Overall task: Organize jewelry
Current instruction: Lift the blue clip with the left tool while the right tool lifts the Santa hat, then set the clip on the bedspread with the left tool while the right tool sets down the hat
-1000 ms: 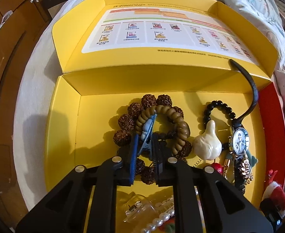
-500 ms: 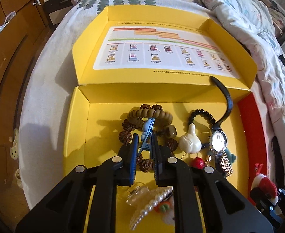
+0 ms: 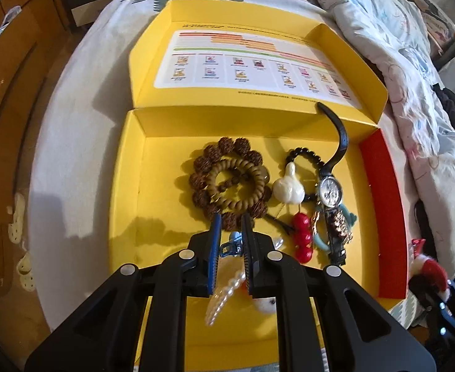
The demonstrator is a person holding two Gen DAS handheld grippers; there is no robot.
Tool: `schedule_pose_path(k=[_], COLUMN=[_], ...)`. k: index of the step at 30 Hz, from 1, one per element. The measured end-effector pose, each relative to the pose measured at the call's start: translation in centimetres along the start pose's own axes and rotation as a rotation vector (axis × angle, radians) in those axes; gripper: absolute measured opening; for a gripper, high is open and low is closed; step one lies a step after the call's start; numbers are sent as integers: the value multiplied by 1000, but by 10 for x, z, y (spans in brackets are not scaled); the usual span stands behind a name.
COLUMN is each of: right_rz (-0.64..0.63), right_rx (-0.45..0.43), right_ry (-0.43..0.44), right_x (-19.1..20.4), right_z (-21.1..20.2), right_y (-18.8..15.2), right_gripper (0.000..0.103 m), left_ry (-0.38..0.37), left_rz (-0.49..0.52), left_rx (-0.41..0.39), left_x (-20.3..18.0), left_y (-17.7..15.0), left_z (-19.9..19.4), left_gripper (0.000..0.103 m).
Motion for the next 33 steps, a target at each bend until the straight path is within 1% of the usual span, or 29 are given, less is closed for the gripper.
schedule_pose_path(k=[2, 4, 7, 13, 19, 23, 26, 30, 33], right_rz=[3, 4, 5, 17, 21, 34, 52, 88, 118], right_rx=[-7, -10, -20, -38, -67, -80, -75, -58, -25], right_ry=[-2, 2, 3, 46, 56, 51, 43, 39, 26], right_x=[-1, -2, -3, -6, -10, -21, -35, -57, -72], right_z=[-6, -11, -23, -51, -79, -93, -97, -94, -84], right_y=[-2, -5, -9, -23, -41, -56, -70, -95, -116], right_gripper=[22, 22, 22, 22, 22, 22, 22, 22, 22], left_ry=[-12, -7, 5, 10, -5, -6, -17, -21, -5], left_rz=[-7, -10, -9, -3, 7, 21, 14, 1, -13], left_rx=[13, 13, -2, -34, -56, -78, -87, -74, -51], left_x=[2, 2, 4, 5, 5, 4, 9, 17, 25], left_y=[-5, -9, -14, -28, -50, -70, -88, -115, -138], left_z=[-2, -7, -16, -43, -72, -93, -102, -101, -93], left_gripper=[14, 14, 14, 14, 14, 14, 14, 14, 14])
Point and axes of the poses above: each gripper's, at about its wrist camera, not at the fingertips, and z roughly the way its jaws point, x to its left, y to its top, the point moved 6 cm from there along z, roughly the way its jaws point, and after that the axes turned 5 degrees about -z, right-handed, at the moved point
